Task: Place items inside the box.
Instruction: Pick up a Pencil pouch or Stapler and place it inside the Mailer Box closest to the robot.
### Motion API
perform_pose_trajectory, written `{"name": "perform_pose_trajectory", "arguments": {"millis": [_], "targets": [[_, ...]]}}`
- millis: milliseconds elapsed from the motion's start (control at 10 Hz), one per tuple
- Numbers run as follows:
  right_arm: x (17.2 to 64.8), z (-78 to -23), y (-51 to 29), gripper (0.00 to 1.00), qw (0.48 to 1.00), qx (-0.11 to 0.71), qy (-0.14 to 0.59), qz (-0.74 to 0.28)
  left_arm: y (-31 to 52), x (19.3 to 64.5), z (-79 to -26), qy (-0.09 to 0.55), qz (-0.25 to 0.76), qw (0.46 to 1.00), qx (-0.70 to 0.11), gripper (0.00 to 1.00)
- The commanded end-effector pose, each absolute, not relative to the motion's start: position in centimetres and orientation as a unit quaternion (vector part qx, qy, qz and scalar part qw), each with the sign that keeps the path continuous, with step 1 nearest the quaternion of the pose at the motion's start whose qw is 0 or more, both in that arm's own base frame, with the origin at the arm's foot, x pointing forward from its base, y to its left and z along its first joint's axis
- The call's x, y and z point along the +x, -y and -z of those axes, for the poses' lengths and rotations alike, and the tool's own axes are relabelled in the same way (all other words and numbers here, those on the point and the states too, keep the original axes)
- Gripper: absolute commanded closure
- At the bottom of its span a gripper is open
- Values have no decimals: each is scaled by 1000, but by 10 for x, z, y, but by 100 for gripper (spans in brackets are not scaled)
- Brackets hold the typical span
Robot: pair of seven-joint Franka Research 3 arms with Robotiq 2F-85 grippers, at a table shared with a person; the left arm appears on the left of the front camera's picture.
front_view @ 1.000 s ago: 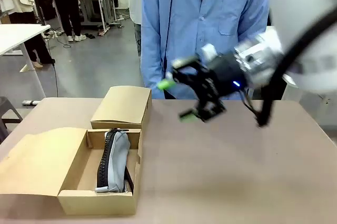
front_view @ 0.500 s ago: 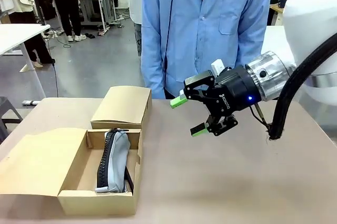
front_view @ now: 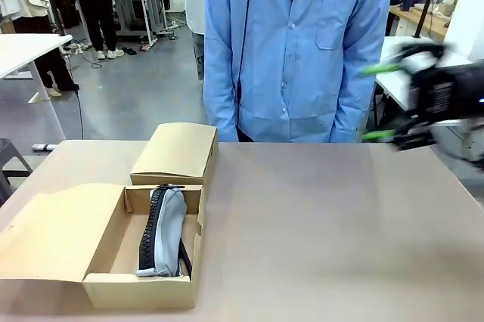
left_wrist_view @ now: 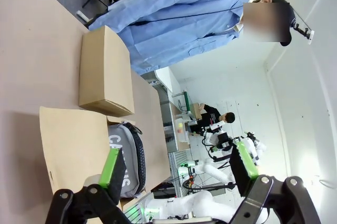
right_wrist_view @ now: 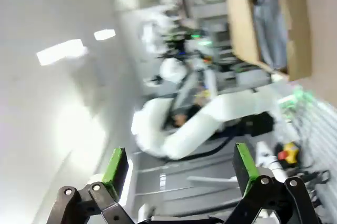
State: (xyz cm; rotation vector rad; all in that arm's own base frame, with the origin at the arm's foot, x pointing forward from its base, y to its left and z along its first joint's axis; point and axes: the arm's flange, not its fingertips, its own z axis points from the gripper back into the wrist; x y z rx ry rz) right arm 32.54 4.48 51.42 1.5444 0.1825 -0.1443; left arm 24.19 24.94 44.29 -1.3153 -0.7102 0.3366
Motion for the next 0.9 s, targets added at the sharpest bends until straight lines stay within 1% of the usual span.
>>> {"name": "perform_pose_trajectory", "arguments": {"millis": [0,100,300,400,500,600,800], "targets": [[307,-477,50,0,641,763,-79,24,-248,242,-444,331,-145,714,-599,0],[292,-451,82,0,641,764,-55,38,-248,242,-444,331,-145,714,-599,0],[271,-422,102,0,661,750,-20,-2,-248,242,-444,331,-145,714,-599,0],[272,-418,96,0,698,716,-22,14,-248,242,-444,331,-145,714,-599,0],[287,-419,76,0,741,669,-9,54,-248,242,-444,331,-145,714,-599,0],[266,-426,116,0,653,756,-33,20,-248,242,-444,331,-145,714,-599,0],[266,-426,116,0,653,756,-33,20,-248,242,-444,331,-145,714,-599,0]]}}
